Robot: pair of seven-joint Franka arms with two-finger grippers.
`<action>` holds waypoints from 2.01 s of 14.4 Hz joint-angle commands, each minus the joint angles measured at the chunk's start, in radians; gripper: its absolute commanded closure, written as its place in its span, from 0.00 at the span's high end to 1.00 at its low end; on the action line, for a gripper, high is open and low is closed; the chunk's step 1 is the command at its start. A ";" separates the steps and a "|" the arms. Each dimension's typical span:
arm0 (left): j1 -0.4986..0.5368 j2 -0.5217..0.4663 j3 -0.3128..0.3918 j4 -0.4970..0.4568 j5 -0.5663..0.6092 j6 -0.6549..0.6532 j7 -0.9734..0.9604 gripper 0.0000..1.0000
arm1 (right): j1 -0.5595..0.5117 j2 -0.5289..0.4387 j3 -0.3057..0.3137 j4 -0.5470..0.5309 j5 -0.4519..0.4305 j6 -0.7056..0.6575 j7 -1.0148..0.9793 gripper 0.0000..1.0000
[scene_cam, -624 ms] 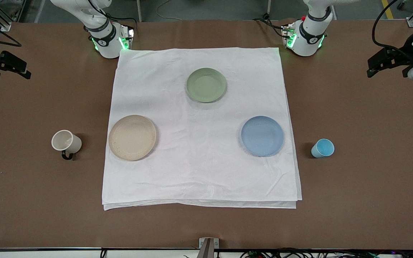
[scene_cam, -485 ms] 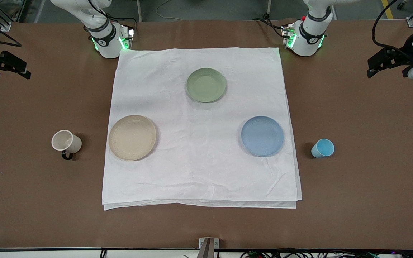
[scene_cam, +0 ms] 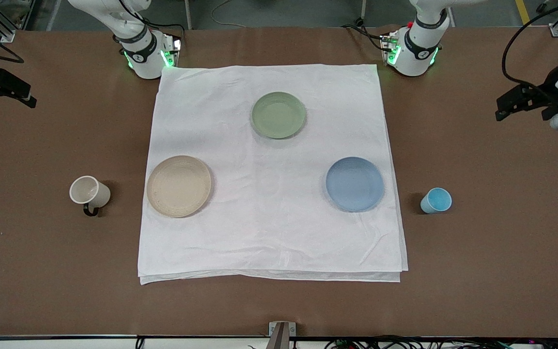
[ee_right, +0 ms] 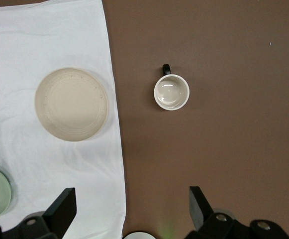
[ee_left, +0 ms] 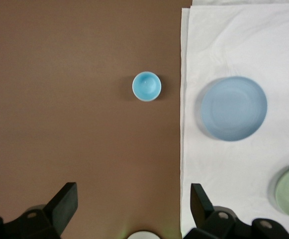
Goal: Place blue cup in blue plate and white mug in gray plate
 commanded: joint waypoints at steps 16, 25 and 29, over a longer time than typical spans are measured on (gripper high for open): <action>0.070 0.313 -0.003 -0.595 -0.004 1.020 -0.078 0.74 | -0.099 0.689 0.008 -0.058 0.009 0.724 -0.038 0.93; 0.066 0.323 -0.005 -0.585 -0.004 1.038 -0.083 0.00 | -0.114 0.628 0.028 -0.168 0.031 0.713 -0.078 0.11; 0.053 0.183 -0.096 -0.580 -0.004 0.876 -0.213 0.00 | -0.111 0.609 0.028 -0.129 0.063 0.650 -0.074 0.00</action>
